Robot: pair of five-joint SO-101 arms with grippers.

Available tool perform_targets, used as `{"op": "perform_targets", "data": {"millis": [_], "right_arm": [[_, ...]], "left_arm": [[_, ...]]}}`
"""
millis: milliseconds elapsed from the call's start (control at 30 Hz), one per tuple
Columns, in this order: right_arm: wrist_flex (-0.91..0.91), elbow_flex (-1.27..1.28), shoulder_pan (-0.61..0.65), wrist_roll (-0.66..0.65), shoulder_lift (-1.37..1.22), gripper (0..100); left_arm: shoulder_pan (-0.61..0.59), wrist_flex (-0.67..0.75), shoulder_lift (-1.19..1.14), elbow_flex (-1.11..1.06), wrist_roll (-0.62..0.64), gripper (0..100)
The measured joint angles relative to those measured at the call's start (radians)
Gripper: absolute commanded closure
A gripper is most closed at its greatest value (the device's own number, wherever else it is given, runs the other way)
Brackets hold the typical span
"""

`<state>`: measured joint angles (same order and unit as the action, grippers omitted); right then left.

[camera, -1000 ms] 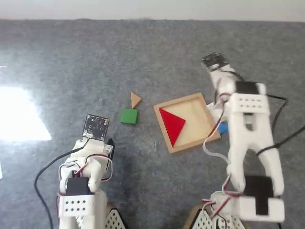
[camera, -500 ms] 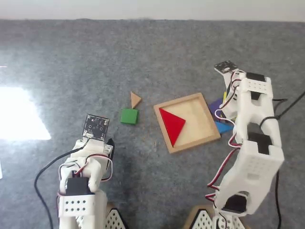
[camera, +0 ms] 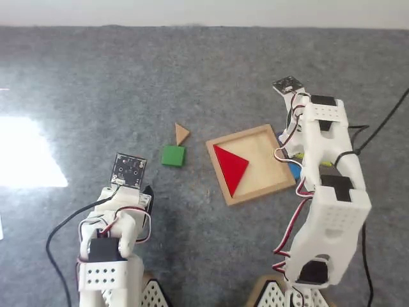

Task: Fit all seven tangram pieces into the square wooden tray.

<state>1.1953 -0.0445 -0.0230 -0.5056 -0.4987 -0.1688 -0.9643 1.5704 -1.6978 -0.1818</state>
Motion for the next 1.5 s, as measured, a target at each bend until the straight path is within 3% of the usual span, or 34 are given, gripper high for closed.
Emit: {"op": "perform_targets", "data": {"millis": [267,500,1100,1333,1500], "right_arm": [[0.002,-0.094,-0.012,0.014,-0.094,69.4],[0.051,-0.150,-0.014,0.026,-0.129,83.6],[0.117,-0.166,-0.017,0.075,-0.006,82.8],[0.163,-0.166,0.041,0.075,0.137,82.8],[0.163,-0.166,0.169,-0.054,0.160,82.8]], "left_arm": [[0.000,0.000,0.000,0.000,0.000,85],[0.000,0.000,0.000,0.000,0.000,85],[0.000,0.000,0.000,0.000,0.000,85],[0.000,0.000,0.000,0.000,0.000,85],[0.000,0.000,0.000,0.000,0.000,85]]}}
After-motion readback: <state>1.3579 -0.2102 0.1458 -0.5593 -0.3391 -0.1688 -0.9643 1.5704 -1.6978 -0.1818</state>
